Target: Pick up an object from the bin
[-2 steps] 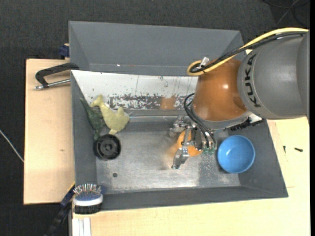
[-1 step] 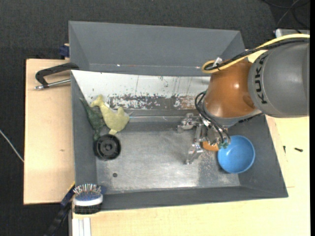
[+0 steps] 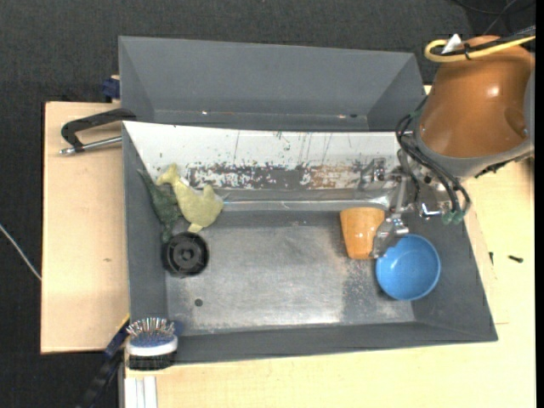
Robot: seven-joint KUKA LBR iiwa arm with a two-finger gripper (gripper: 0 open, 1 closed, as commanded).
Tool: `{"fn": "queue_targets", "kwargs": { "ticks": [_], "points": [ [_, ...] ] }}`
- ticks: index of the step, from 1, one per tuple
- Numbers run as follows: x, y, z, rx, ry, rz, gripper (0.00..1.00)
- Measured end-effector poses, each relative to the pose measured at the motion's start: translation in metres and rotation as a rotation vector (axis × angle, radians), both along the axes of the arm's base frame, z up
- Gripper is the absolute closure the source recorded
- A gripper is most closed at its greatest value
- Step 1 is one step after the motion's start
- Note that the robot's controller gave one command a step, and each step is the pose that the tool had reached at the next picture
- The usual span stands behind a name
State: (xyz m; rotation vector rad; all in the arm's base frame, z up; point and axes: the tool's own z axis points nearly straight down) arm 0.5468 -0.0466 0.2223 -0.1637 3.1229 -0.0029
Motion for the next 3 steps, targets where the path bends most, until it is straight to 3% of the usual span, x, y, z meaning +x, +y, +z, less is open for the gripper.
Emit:
{"fn": "queue_targets", "kwargs": {
  "ticks": [1, 2, 3],
  "points": [
    [0.022, -0.04, -0.086, -0.001, 0.017, 0.454, 0.0],
    [0.053, -0.05, -0.15, -0.006, 0.009, 1.18, 0.0],
    [0.054, -0.05, -0.148, -0.008, 0.006, 1.179, 1.0]
  ]
}}
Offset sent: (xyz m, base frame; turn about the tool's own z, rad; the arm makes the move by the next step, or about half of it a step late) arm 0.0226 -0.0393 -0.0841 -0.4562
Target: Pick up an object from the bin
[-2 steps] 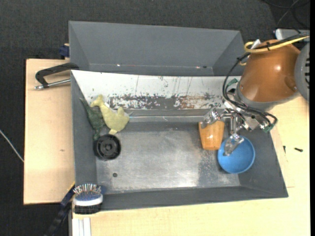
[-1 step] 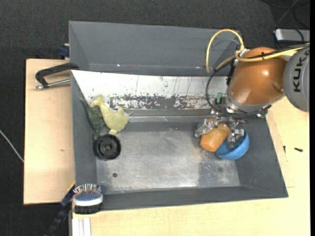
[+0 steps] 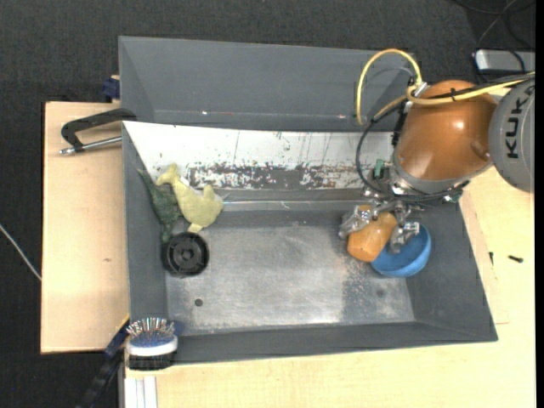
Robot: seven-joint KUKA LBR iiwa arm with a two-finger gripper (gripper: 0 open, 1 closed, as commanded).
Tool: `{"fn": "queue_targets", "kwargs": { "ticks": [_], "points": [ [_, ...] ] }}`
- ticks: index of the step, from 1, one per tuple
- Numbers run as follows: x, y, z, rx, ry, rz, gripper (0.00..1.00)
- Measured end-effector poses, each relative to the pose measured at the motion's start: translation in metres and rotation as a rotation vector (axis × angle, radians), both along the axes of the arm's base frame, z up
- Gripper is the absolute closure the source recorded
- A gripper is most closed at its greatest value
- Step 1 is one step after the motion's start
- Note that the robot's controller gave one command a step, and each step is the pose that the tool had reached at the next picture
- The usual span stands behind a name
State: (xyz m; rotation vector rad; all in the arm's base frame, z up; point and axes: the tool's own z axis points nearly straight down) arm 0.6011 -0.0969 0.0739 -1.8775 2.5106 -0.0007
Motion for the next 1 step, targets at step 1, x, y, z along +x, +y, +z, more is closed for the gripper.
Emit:
{"fn": "queue_targets", "kwargs": {
  "ticks": [1],
  "points": [
    [-0.019, -0.0156, 0.1735, -0.005, -0.009, 0.095, 1.0]
  ]
}}
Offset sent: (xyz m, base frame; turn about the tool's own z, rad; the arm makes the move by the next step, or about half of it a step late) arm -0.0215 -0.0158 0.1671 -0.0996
